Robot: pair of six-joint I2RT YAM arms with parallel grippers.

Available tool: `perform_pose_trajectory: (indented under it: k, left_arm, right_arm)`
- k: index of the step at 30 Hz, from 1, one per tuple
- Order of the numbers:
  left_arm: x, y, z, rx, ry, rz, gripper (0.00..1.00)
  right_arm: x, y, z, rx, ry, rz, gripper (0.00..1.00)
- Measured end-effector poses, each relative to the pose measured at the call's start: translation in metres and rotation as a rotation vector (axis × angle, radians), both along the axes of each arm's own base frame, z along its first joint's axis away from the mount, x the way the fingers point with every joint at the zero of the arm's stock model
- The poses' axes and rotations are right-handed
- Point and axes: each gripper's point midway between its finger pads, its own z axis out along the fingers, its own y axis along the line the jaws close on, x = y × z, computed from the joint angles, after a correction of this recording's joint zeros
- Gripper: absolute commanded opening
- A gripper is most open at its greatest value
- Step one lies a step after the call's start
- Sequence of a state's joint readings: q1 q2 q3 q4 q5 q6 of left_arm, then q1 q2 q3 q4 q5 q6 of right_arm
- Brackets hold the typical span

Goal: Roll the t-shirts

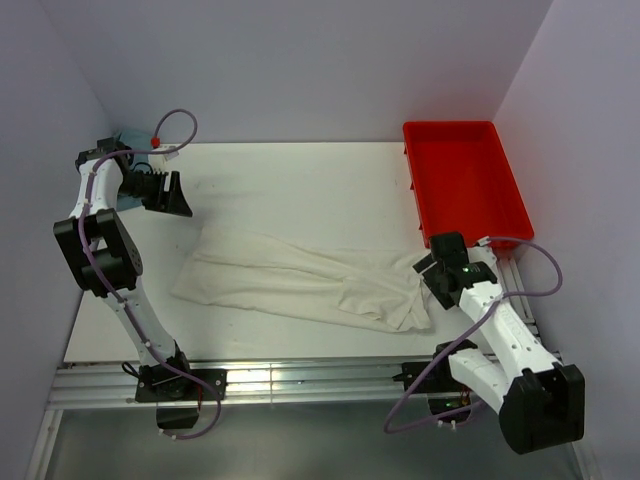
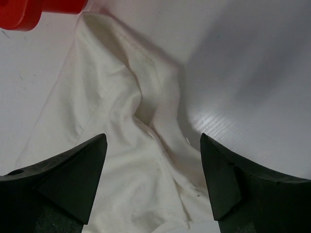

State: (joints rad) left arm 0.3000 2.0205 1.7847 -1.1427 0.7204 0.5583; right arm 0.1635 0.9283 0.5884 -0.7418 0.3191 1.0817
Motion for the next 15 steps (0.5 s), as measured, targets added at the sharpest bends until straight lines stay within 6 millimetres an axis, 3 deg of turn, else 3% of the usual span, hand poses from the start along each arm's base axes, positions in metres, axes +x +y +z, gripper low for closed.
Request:
perform_pose_trajectory:
  k: [7, 15]
  left_arm:
    - [-0.001, -0.001, 0.001, -0.006, -0.007, -0.008, 0.67]
    - [-0.003, -0.002, 0.001, -0.002, -0.011, -0.02, 0.67]
  right_arm:
    - [0.013, 0.003, -0.012, 0.022, 0.027, 0.032, 0.89]
    - [0.02, 0.0, -0.003, 0.006, 0.008, 0.032, 0.87]
